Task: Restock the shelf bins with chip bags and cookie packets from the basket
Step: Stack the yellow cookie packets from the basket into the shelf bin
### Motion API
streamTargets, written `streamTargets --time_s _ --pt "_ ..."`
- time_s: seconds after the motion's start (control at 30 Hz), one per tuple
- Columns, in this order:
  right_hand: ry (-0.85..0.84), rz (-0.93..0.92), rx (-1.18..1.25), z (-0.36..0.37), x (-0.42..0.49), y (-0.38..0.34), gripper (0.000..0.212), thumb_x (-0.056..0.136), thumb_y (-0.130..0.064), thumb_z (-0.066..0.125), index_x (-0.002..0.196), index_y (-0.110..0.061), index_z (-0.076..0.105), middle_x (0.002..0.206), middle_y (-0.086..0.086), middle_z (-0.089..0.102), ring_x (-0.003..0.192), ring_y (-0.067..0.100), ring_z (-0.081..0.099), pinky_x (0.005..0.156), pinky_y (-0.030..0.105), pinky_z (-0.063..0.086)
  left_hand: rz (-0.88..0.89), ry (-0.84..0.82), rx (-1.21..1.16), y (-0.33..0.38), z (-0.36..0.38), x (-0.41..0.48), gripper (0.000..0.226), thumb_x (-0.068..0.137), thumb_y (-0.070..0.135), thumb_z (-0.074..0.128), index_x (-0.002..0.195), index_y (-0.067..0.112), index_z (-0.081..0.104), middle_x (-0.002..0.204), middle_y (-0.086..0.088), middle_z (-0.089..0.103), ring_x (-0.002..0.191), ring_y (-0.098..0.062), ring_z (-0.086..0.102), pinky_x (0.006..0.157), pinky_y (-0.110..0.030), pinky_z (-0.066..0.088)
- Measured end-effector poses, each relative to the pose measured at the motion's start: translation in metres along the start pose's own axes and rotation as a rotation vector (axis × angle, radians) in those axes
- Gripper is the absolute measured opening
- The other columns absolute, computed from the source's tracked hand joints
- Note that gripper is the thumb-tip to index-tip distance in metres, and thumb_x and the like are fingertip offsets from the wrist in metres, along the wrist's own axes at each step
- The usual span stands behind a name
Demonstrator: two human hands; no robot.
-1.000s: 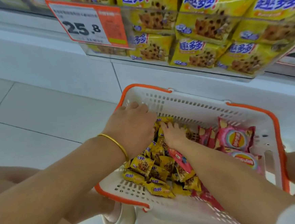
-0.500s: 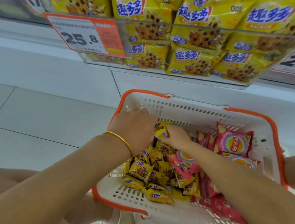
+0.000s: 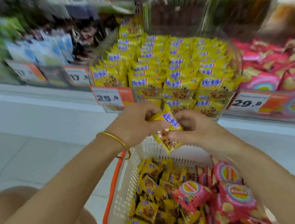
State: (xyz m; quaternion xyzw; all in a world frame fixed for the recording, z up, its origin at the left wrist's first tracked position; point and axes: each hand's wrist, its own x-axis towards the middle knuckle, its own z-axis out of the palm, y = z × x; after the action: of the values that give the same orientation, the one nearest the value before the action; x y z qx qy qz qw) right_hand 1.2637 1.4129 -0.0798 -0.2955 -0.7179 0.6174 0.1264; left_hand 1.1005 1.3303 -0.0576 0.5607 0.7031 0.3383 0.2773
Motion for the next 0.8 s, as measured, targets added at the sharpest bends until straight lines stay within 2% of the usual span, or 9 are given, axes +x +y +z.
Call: streamTargets --time_s 0.1,0.2,0.27,0.33,0.4,0.5,0.57,0.67,0.8 --pt "0.15 -0.093 0.105 0.003 -0.008 -0.045 0.051 0.057 -0.031 0.079 0.1 -0.012 0.061 0.085 0.002 0.069 0.072 0.014 0.067 0.062 0.028 0.056 0.04 0.132 -0.303 0.021 -0.03 0.0 0.009 0.084 0.015 0.066 0.081 0.009 0.06 0.077 -0.015 0.06 0.064 -0.014 0.058 0.06 -0.025 0.056" --pt "0.293 -0.18 0.053 0.002 0.01 -0.086 0.053 0.057 -0.031 0.086 0.1 -0.017 0.06 0.081 0.002 0.065 0.066 0.012 0.06 0.051 0.026 0.051 0.076 0.3 -0.413 0.031 -0.052 0.013 0.013 0.089 0.018 0.062 0.092 0.006 0.064 0.085 -0.013 0.064 0.067 -0.017 0.06 0.057 -0.029 0.056" --pt "0.363 -0.165 0.058 -0.011 0.041 -0.107 0.037 0.07 -0.024 0.081 0.098 -0.015 0.059 0.079 0.003 0.065 0.062 0.012 0.058 0.048 0.026 0.048 0.088 0.462 -0.226 0.025 -0.068 0.031 0.028 0.091 0.026 0.06 0.111 0.007 0.061 0.1 -0.008 0.064 0.083 -0.015 0.062 0.067 -0.028 0.056" --pt "0.432 -0.12 0.035 -0.028 0.082 -0.119 0.027 0.077 -0.021 0.077 0.094 -0.008 0.061 0.07 0.004 0.061 0.057 0.013 0.054 0.048 0.026 0.048 0.106 0.595 0.15 0.01 -0.084 0.048 0.035 0.092 0.03 0.058 0.12 0.01 0.057 0.114 -0.006 0.061 0.104 -0.018 0.057 0.089 -0.034 0.05" --pt "0.516 -0.073 -0.003 -0.045 0.128 -0.124 0.037 0.078 -0.02 0.077 0.105 -0.004 0.057 0.074 0.005 0.059 0.056 0.014 0.052 0.048 0.026 0.049 0.119 0.63 0.44 -0.006 -0.096 0.061 0.033 0.091 0.028 0.057 0.119 0.009 0.059 0.116 -0.01 0.059 0.111 -0.026 0.052 0.096 -0.041 0.043" --pt "0.602 -0.056 -0.088 -0.057 0.19 -0.127 0.053 0.079 -0.018 0.076 0.12 -0.009 0.044 0.104 0.011 0.057 0.073 0.017 0.054 0.047 0.024 0.047 0.076 0.599 0.56 -0.024 -0.105 0.076 0.036 0.091 0.03 0.053 0.12 0.008 0.058 0.117 -0.014 0.056 0.112 -0.032 0.048 0.094 -0.047 0.042" --pt "0.621 -0.076 -0.175 -0.056 0.223 -0.133 0.061 0.079 -0.019 0.076 0.128 -0.006 0.041 0.112 0.011 0.053 0.086 0.02 0.053 0.055 0.026 0.05 0.056 0.571 0.542 -0.028 -0.106 0.083 0.04 0.092 0.033 0.05 0.124 0.008 0.056 0.121 -0.016 0.054 0.116 -0.033 0.046 0.096 -0.048 0.041" --pt "0.622 -0.068 -0.344 -0.051 0.26 -0.141 0.068 0.079 -0.027 0.076 0.13 0.003 0.043 0.127 0.015 0.054 0.108 0.027 0.057 0.087 0.034 0.05 0.046 0.551 0.483 -0.029 -0.103 0.093 0.041 0.094 0.033 0.048 0.126 0.007 0.054 0.127 -0.013 0.052 0.119 -0.031 0.045 0.099 -0.045 0.039" --pt "0.603 -0.068 -0.453 -0.045 0.29 -0.139 0.06 0.083 -0.034 0.071 0.124 0.005 0.051 0.128 0.016 0.057 0.117 0.028 0.056 0.097 0.035 0.048 0.029 0.54 0.516 -0.03 -0.098 0.1 0.041 0.095 0.033 0.045 0.125 0.005 0.053 0.137 -0.014 0.047 0.125 -0.029 0.042 0.103 -0.04 0.036"
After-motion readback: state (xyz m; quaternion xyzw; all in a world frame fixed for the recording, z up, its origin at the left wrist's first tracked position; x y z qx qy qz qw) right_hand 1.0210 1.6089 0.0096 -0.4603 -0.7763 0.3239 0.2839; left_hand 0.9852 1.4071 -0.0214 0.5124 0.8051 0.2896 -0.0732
